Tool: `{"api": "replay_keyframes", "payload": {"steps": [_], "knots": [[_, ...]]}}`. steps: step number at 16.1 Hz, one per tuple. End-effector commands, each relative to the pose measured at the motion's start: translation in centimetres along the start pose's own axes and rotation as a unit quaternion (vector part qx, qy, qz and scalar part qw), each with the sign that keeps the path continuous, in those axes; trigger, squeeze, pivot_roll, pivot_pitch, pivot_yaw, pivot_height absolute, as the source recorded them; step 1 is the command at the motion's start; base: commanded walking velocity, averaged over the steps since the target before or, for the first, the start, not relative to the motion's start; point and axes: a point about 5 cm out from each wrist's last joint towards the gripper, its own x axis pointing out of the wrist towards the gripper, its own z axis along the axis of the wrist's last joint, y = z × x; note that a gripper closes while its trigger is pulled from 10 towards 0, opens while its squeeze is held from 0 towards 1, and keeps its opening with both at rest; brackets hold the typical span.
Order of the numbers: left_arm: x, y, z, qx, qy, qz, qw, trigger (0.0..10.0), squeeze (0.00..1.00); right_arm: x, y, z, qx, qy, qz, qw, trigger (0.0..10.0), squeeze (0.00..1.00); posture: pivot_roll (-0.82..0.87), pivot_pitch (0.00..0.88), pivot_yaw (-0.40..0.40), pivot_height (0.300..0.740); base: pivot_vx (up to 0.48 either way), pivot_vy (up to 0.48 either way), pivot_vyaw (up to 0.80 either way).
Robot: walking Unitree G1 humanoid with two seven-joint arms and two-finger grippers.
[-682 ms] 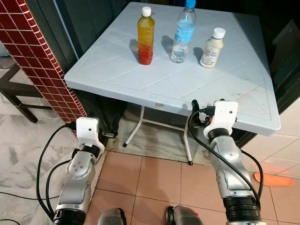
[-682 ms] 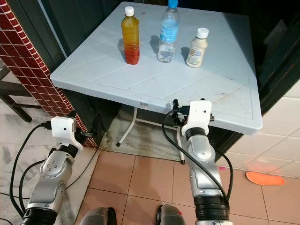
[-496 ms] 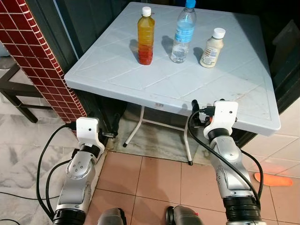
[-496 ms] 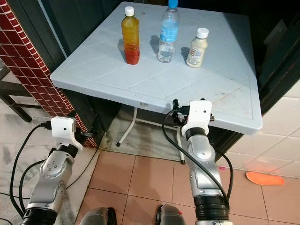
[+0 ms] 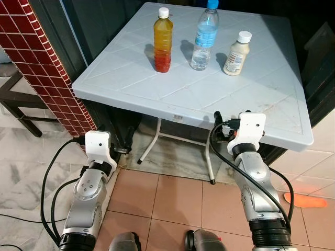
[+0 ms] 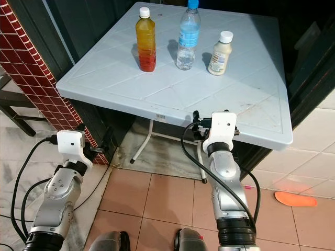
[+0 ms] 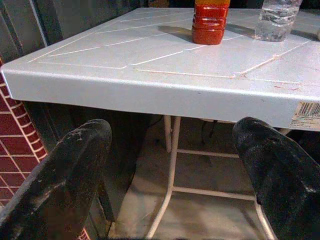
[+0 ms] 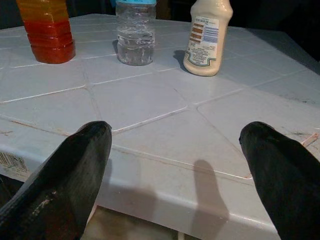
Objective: Restocking fridge
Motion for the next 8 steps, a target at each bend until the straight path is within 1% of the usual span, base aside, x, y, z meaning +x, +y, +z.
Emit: {"api": "replay_keyframes", "payload": {"steps": [1, 2, 3, 4, 6, 7, 8], "knots": [[1.2, 4.1, 2.9, 0.048, -0.033, 0.091, 0.994, 10.0, 0.0, 2.8, -1.4, 1.5, 0.084, 0.018, -0.029, 0.996, 10.0, 0.0, 0.03, 0.0, 0.045, 0.74, 0.0, 0.0, 0.0], [1.2, 4.1, 2.9, 0.048, -0.033, 0.091, 0.994, 10.0, 0.0, 2.8, -1.4, 1.5, 0.084, 0.018, -0.029, 0.996, 10.0, 0.0, 0.03, 0.0, 0.045, 0.74, 0.0, 0.0, 0.0], [1.4, 4.0, 3.2, 0.048, -0.04, 0.094, 0.994, 10.0, 0.0, 2.9, -1.3, 1.5, 0.074, 0.016, -0.023, 0.997, 10.0, 0.0, 0.04, 0.0, 0.04, 0.74, 0.0, 0.0, 0.0], [-1.7, 3.4, 2.4, 0.041, -0.034, 0.111, 0.992, 10.0, 0.0, 1.3, 0.3, 0.5, 0.037, 0.011, 0.038, 0.999, 10.0, 0.0, 0.07, 0.0, -0.024, 0.74, 0.0, 0.0, 0.0], [-2.9, 3.4, 1.8, 0.038, -0.022, 0.116, 0.992, 10.0, 0.0, 0.8, 0.3, 0.5, 0.03, 0.004, 0.047, 0.998, 10.0, 0.0, 0.06, 0.014, -0.019, 0.74, 0.0, 0.0, 0.0], [-3.2, 3.2, 1.7, 0.036, -0.02, 0.116, 0.992, 10.0, 0.0, 0.6, 0.2, 0.6, 0.03, 0.006, 0.045, 0.998, 10.0, 0.0, 0.06, 0.025, -0.023, 0.74, 0.0, 0.0, 0.0], [-3.1, 2.8, 1.8, 0.033, -0.022, 0.11, 0.993, 10.0, 0.0, 0.6, 0.3, 0.5, 0.029, 0.011, 0.044, 0.999, 10.0, 0.0, 0.06, 0.039, -0.025, 0.74, 0.0, 0.0, 0.0]]}}
